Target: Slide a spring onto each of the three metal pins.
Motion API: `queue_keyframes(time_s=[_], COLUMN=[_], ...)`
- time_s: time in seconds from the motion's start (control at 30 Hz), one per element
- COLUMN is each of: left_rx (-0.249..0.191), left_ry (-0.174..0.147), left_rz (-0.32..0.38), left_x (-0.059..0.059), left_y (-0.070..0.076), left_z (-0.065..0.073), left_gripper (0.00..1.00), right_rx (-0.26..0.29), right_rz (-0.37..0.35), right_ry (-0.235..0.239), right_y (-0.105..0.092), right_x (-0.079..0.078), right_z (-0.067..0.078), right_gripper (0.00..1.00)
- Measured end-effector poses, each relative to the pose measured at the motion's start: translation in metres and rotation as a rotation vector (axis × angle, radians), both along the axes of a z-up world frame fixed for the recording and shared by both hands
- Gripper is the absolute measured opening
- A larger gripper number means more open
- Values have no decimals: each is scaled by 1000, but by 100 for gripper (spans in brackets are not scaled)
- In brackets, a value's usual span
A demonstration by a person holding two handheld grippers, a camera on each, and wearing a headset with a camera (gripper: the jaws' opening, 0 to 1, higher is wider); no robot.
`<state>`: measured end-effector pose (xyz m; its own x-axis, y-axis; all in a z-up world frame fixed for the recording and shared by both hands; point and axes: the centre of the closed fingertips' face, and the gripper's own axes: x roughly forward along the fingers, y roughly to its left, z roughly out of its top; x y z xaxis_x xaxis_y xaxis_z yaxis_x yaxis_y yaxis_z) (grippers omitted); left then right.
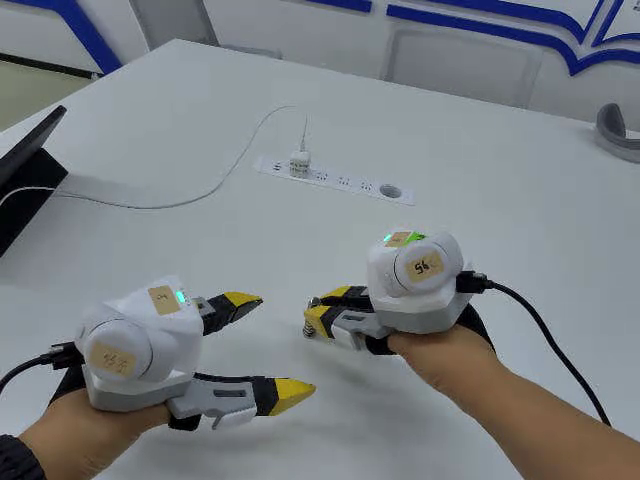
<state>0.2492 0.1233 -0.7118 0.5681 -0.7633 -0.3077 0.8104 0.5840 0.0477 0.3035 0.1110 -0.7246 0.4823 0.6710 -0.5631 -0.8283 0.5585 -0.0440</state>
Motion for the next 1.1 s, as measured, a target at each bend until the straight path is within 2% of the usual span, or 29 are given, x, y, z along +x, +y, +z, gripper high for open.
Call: queue_keyframes(time_s=[0.4,0.6,1.1], left_rx=[-2,-3,-8], left_ry=[-3,-4,-9], left_rz=[-1,0,-4], left_x=[1,2,3], left_y=[-1,-1,-3], left_z=[0,0,3], left_gripper=[72,72,74], right_rx=[3,0,47], right_rz=[-6,1,2], right_ry=[-16,-46,-108], right_y=[-5,-5,-18], right_x=[-3,-7,-15], right_z=[6,14,42], right_gripper=[17,21,30])
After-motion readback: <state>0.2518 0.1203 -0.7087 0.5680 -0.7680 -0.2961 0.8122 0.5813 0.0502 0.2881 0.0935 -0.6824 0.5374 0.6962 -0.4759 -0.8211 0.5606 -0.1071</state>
